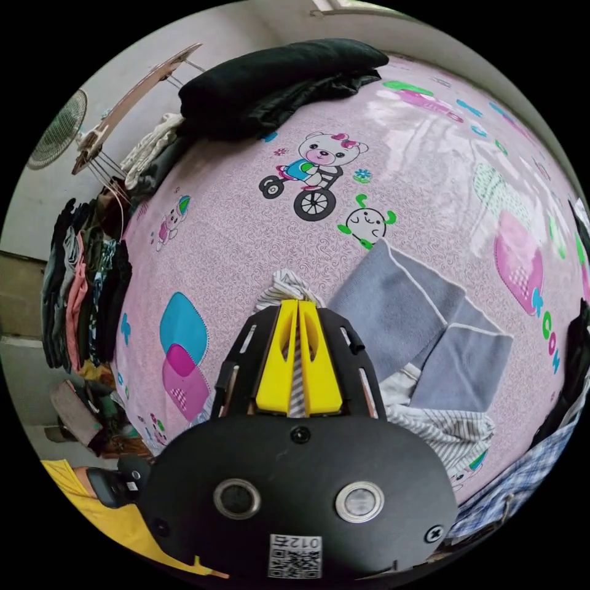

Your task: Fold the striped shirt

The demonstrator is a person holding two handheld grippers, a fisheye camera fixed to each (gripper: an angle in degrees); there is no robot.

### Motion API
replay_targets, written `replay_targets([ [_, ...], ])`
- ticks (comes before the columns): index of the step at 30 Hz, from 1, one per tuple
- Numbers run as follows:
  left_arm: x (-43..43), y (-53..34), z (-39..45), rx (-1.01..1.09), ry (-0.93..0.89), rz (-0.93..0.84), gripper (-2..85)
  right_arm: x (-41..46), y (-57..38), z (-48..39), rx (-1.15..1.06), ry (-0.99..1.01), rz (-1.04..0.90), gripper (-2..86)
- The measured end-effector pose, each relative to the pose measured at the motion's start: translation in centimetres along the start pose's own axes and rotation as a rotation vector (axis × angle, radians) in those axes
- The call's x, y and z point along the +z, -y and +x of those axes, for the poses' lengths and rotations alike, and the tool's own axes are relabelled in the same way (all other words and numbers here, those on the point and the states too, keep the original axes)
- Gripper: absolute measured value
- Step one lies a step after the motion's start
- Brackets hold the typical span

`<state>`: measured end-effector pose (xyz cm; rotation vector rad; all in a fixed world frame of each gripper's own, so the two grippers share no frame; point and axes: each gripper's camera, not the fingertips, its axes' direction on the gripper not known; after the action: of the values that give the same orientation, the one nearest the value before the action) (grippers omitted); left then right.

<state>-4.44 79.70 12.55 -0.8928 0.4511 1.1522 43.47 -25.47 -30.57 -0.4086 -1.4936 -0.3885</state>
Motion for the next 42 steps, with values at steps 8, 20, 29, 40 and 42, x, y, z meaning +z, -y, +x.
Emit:
replay_targets([
  [8, -6.8, -1.6, -6.2, -0.063, -0.036, 0.117, 0.4, -4.3, -7.9, -2.6, -0.095, 0.064, 0.065, 0.1],
  [20, -5.1, -2.5, -8.7, -0.021, -0.047, -0.079, 0.3, 1.4, -13.1, -2.7, 0.000, -0.034, -0.067, 0.0],
  [29, -12.1, -5.6, -10.9, -0.013, -0.012, -0.051, 0.3, 1.6, -21.4, -3.8, 0.002, 0.005, -0.082, -0.1],
  [40, -19.7, -10.4, -14.3, -0.004, -0.049, -0.047, 0.6, 3.4, -25.6, -5.3, -0.038, -0.080, -0.025, 0.0],
  [42, -23.4, -14.2, -17.9, -0.080, -0.029, -0.032, 0.8, 3.5, -26.8, -7.1, -0.105, -0.037, -0.019, 0.0],
])
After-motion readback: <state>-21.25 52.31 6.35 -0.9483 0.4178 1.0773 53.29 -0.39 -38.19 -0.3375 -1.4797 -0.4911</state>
